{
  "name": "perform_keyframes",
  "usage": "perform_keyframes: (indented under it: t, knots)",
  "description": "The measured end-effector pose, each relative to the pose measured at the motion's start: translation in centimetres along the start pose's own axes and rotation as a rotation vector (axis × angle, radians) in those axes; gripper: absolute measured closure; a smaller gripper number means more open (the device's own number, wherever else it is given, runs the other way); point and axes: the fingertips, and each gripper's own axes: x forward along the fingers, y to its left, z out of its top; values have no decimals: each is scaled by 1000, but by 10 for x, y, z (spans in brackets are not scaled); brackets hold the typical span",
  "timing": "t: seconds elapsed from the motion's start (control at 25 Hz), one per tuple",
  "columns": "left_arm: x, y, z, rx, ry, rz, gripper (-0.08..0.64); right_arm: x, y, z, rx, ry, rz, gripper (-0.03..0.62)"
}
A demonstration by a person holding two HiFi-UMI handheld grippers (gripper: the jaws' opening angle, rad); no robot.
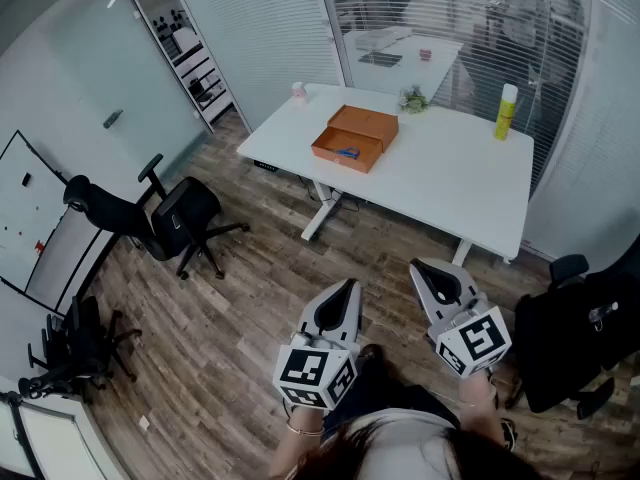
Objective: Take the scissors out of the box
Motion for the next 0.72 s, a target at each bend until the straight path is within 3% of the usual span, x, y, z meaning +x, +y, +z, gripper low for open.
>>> perform_keyframes:
  t: [0.32,0.72]
  knots:
    - [20,25,3,-4,1,-9,540,32,-9,0,53,-40,-9,565]
    - [57,69,10,-13,-8,-16,540,87,-29,-9,116,-6,3,565]
